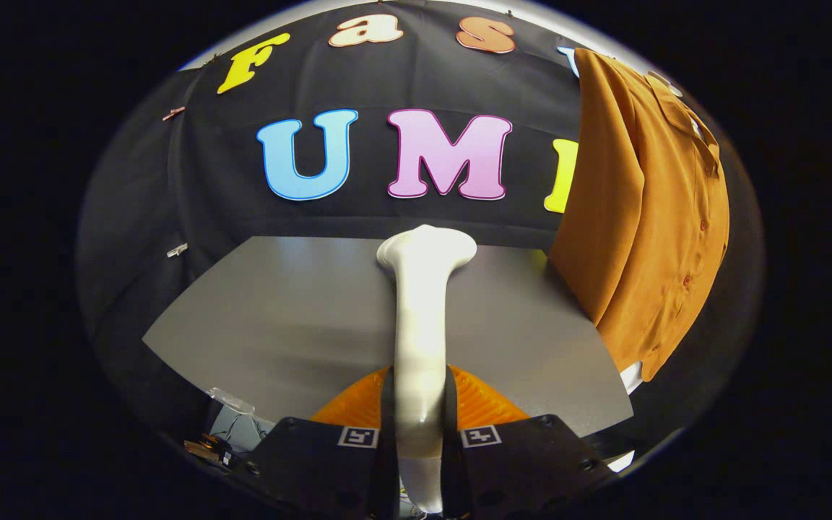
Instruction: Iron the clothes twice with a garment steamer, once on the left side and once on the right side.
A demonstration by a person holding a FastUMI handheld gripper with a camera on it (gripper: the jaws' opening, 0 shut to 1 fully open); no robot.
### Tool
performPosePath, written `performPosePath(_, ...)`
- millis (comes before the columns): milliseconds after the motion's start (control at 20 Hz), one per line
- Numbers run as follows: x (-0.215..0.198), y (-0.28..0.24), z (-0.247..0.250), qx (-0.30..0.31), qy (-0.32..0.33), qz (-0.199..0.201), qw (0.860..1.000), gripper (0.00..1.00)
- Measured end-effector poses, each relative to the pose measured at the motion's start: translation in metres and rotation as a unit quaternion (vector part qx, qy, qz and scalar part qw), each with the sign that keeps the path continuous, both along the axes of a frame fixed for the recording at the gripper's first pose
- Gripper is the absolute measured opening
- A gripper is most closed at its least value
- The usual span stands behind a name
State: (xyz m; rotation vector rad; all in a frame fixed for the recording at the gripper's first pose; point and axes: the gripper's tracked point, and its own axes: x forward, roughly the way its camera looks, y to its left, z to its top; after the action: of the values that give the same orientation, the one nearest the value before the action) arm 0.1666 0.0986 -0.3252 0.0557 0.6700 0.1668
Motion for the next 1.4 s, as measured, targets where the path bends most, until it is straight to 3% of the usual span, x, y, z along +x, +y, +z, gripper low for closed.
performPosePath(350, -0.019, -0.031, 0.079, 0.043, -0.081, -0.048, 0.995, 0.26)
performPosePath(650, -0.052, -0.076, 0.192, 0.040, -0.207, -0.071, 0.975, 0.26)
performPosePath(850, -0.070, -0.112, 0.236, 0.026, -0.257, -0.089, 0.962, 0.26)
performPosePath(1100, -0.080, -0.162, 0.249, 0.021, -0.294, -0.118, 0.948, 0.25)
performPosePath(1400, -0.063, -0.216, 0.224, 0.015, -0.300, -0.135, 0.944, 0.26)
